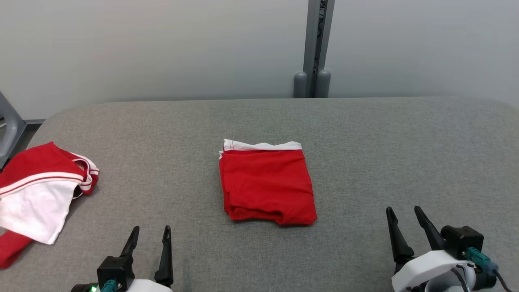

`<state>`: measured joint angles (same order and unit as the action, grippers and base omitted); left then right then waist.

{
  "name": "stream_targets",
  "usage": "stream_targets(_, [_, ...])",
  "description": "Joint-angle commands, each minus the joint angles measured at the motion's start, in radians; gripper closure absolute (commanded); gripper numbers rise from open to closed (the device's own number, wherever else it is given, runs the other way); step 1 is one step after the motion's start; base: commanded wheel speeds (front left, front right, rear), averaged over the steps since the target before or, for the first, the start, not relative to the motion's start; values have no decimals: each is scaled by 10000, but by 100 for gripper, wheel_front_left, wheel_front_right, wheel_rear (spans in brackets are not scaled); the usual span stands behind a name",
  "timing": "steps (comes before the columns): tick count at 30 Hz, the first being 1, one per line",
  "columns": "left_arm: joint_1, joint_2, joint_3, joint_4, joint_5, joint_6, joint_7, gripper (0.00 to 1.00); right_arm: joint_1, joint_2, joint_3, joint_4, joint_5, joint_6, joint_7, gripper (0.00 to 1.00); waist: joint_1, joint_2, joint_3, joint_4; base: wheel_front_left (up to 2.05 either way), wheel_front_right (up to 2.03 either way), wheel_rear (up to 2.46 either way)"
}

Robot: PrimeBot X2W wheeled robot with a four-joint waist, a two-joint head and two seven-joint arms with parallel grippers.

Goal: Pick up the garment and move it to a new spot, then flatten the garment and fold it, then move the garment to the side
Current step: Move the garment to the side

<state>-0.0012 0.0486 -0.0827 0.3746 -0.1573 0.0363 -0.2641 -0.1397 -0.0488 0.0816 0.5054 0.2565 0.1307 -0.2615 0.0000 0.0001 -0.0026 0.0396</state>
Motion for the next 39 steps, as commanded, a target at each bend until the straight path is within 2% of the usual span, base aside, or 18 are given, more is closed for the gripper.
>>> stream_targets(1, [-71,38,-74,-8,-58,-10,-1,0,-206,-47,29,74,54,1,-49,0,0,-1,148,164,0,0,0])
stream_targets(10, [-598,38,-521,-73,-243,39,-1,0,-1860,-53,779,1253,413,1,-49,0,0,-1,1188,890,0,0,0])
stream_targets(20, [-1343,40,-1198,-92,-499,179,-1,0,-4223,-60,1597,3730,1018,1,-28,0,0,-1,2158,1974,0,0,0])
stream_targets(26, [-1578,40,-1350,-113,-537,203,-1,0,-5245,-60,1971,5284,1164,1,244,0,0,-1,2413,2281,0,0,0])
stream_targets(30, [-1611,40,-1465,-145,-549,288,-1,0,-5517,-49,2371,5855,1620,1,549,0,0,-1,2480,2369,0,0,0])
stream_targets(31, [-1647,37,-1488,-163,-580,287,-1,0,-5559,-26,2654,5988,1790,1,603,70,0,-1,2489,2364,0,0,0])
stream_targets(32, [-1664,37,-1493,-162,-581,300,-1,0,-5572,-23,2771,6045,1890,1,578,100,0,-1,2488,2349,0,0,0])
stream_targets(39, [-1713,35,-1430,-183,-419,276,-1,0,-5835,-101,2877,6482,2021,-4,116,100,0,-1,2359,2028,0,0,0])
